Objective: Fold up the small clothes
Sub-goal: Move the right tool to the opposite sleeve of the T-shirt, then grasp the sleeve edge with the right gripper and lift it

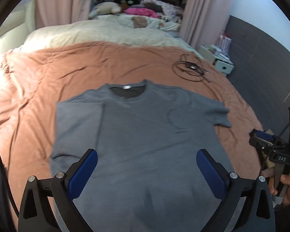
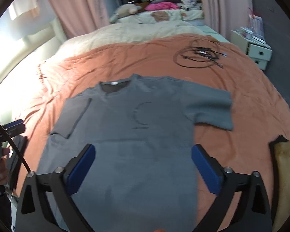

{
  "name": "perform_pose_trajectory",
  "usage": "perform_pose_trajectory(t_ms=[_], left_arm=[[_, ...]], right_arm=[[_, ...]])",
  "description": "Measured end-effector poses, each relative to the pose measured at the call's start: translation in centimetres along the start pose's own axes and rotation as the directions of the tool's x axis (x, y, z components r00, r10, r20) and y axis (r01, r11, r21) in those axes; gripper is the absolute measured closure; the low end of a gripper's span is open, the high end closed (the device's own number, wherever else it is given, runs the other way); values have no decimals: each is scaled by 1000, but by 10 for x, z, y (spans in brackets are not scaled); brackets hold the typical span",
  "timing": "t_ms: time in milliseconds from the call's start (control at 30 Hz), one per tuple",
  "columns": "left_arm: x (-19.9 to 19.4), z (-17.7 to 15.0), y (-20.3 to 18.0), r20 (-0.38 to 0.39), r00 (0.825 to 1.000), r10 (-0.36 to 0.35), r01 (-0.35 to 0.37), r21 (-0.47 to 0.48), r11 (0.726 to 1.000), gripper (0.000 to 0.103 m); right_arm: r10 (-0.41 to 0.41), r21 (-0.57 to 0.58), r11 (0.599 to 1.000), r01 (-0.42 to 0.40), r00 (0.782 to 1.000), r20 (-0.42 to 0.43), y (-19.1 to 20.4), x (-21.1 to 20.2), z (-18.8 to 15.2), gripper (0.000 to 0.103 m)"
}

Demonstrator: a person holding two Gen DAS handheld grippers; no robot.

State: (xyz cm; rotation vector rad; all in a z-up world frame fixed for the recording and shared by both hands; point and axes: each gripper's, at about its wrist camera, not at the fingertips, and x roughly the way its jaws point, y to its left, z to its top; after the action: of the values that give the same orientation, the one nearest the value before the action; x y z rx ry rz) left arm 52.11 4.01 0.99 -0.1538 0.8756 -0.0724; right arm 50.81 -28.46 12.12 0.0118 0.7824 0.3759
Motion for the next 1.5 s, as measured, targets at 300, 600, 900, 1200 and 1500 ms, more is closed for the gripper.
perform_pose_trajectory(t_ms=[300,600,900,1200,1500], left_arm=[[34,26,-76,25,999,-28,25,108,994,0],[80,36,-129,1,999,-53,52,161,986,0],[143,53,-150,-49,986,-161,166,119,979,0],[218,72,-156,-73,984,-162,169,98,981,28],[285,76,-167,-148,972,-182,198,100,975,72]], right_arm=[[-62,88,994,61,998,11,-51,-3,5,0],[-38,223,974,31,999,26,-103,27,15,7],[74,356,932,-73,997,13,-173,90,37,37],[154,422,896,-140,988,0,-209,163,54,40],[279,519,821,-238,960,-1,-239,220,61,40]])
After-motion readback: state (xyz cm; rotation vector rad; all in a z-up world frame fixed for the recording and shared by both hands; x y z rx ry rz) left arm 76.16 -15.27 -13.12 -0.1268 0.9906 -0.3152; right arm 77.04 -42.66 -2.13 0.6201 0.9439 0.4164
